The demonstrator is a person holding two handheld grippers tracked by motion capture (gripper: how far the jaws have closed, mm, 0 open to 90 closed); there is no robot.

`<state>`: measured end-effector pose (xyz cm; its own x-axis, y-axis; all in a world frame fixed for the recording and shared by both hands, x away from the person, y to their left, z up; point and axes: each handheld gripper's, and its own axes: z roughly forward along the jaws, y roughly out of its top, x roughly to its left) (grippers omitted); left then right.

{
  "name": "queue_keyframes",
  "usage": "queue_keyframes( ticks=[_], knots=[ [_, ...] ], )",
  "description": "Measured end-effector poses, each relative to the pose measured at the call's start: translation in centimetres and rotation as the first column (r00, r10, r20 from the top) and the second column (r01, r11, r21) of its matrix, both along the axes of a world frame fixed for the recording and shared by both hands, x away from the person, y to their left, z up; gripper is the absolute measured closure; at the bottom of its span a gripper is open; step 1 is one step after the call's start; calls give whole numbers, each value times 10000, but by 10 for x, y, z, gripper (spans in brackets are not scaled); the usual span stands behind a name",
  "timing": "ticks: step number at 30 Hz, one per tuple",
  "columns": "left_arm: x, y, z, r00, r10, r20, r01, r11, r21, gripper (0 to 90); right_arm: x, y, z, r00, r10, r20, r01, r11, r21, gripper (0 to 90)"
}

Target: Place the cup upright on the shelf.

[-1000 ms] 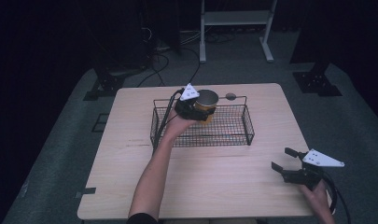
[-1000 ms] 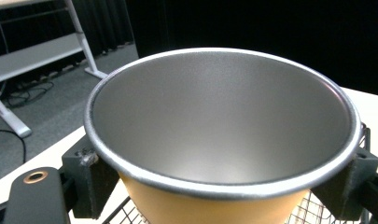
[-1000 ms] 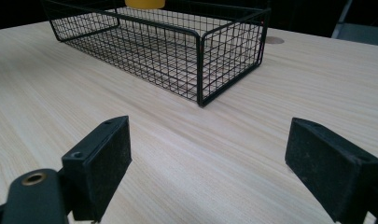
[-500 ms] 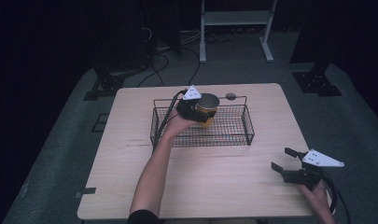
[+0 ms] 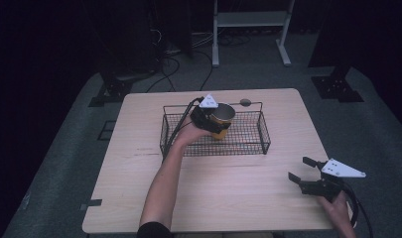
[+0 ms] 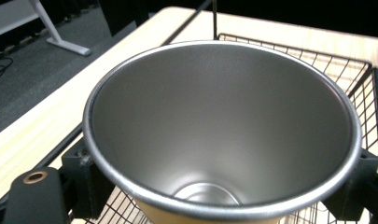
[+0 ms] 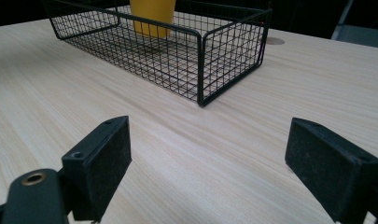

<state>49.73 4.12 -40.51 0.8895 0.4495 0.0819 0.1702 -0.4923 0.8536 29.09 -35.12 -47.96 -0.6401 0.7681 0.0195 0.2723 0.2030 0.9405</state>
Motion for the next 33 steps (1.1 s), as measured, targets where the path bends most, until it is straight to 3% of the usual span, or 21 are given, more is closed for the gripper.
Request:
queue_keyframes(
  ticks=[12, 23, 33],
  knots=[
    [3, -7, -10, 9998, -101, -159, 109, 9989, 458, 140, 0, 0, 0, 10000, -3, -3, 3, 10000, 56, 134],
    [3, -11, -14, 9980, -433, -469, 459, 9975, 541, 123, 0, 0, 0, 10000, 13, 12, -13, 10000, 44, 133],
    [3, -11, -12, 9982, -382, -468, 404, 9981, 464, 88, 0, 0, 0, 10000, 29, 6, -29, 10000, 48, 133]
  ],
)
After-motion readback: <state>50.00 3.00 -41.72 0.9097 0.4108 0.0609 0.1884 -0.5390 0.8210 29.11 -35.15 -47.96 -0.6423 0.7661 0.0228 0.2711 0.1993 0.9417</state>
